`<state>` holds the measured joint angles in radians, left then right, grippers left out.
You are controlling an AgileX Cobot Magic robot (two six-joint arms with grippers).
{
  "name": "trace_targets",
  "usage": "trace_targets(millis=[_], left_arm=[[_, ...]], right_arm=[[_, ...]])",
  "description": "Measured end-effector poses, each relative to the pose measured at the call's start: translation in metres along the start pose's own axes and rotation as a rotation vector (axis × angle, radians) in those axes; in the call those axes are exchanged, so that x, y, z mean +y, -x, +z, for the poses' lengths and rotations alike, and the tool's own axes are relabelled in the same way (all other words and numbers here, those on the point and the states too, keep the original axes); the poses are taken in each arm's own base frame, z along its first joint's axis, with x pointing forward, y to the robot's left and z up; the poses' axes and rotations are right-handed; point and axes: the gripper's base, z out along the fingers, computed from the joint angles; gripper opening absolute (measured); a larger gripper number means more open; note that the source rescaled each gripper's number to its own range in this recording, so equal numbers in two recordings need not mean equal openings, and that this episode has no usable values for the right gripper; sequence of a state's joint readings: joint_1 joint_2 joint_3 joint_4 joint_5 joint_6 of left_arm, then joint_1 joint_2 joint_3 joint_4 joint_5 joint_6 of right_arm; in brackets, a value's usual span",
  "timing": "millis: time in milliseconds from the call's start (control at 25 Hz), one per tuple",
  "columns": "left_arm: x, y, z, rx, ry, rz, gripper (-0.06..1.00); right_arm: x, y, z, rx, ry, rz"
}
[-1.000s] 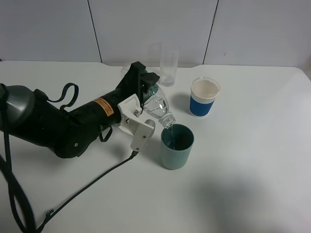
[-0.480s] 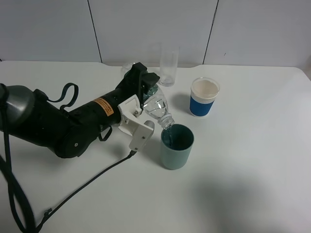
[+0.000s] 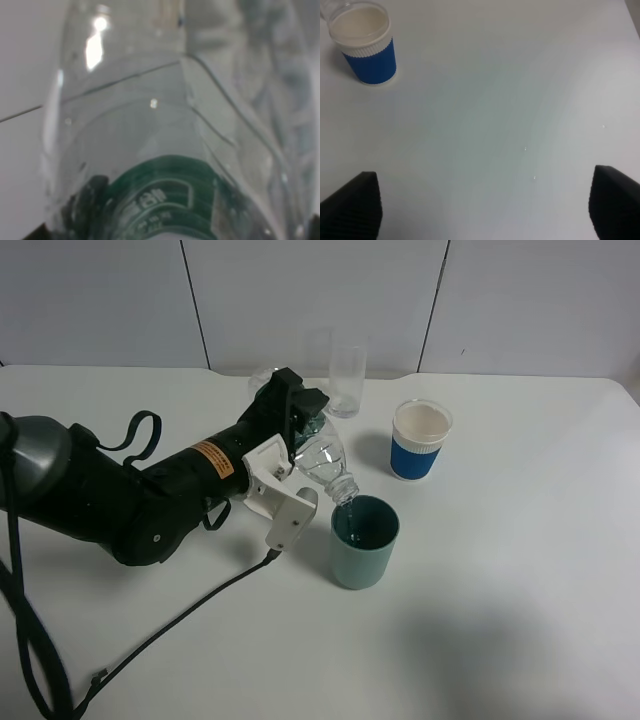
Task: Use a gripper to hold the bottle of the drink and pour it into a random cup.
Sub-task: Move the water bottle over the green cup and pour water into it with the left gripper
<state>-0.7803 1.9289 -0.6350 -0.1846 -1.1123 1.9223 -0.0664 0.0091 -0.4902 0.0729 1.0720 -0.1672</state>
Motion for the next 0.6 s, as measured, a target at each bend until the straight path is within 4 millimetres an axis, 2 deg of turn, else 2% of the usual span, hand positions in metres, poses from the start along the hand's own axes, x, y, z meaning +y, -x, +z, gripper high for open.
trace_targets(millis=[600], left_arm=[[0.0003,-0.0001,0.0000,0.000,0.001,0.004,0.02]], right_arm=[[0.0000,0.0000,0.0000,0.000,0.000,0.000]])
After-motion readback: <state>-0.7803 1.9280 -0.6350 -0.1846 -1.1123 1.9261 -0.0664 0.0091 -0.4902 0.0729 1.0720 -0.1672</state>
